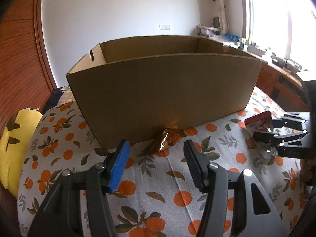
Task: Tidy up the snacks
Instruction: 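Grasp the gold foil wrapper with the left tool while the right tool grasps the red-and-white packet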
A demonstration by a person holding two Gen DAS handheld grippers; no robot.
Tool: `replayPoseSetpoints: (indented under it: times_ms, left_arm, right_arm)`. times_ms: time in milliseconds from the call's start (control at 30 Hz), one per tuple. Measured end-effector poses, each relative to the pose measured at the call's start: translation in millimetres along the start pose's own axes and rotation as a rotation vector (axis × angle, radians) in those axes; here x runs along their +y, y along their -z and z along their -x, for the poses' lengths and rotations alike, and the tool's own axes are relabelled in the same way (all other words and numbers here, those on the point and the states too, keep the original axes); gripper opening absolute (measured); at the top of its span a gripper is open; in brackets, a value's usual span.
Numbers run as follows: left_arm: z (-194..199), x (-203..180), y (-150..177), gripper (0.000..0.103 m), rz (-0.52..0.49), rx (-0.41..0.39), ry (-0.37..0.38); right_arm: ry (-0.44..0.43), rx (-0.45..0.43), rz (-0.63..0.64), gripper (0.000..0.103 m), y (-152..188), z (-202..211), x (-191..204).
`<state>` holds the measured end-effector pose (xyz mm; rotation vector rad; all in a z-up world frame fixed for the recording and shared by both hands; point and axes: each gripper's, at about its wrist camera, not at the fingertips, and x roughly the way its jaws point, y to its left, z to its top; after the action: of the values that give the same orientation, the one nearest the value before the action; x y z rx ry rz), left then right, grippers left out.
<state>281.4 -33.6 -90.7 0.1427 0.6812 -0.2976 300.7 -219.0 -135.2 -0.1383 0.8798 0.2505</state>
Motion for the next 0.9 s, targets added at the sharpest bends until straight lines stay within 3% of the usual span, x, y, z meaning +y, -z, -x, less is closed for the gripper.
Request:
replayPoseSetpoints:
  times_ms: [200,433,533,900]
  left_arm:
    - [-8.3,0.6,-6.6,0.056,0.003,0.039,0.006]
    - [-20.5,-9.3,-12.0,0.046,-0.034,0.071,0.002]
    - [-27.0,-16.5,-13.9,0.046,-0.067,0.085,-0.034]
    - [-39.2,-31.6,-17.3,0.046,-0.133,0.117,-0.054]
  right_arm:
    - [0.007,0.000,0.003,0.046,-0.2,0.4,2.6]
    - [0.007,0.000,0.004,0.047,-0.4,0.0,2.2]
    - [0.006,0.000,0.004,0.047,-0.4,-0.2,2.0]
    - [0.005,0.000,0.003,0.047,0.0,-0.4,1.8]
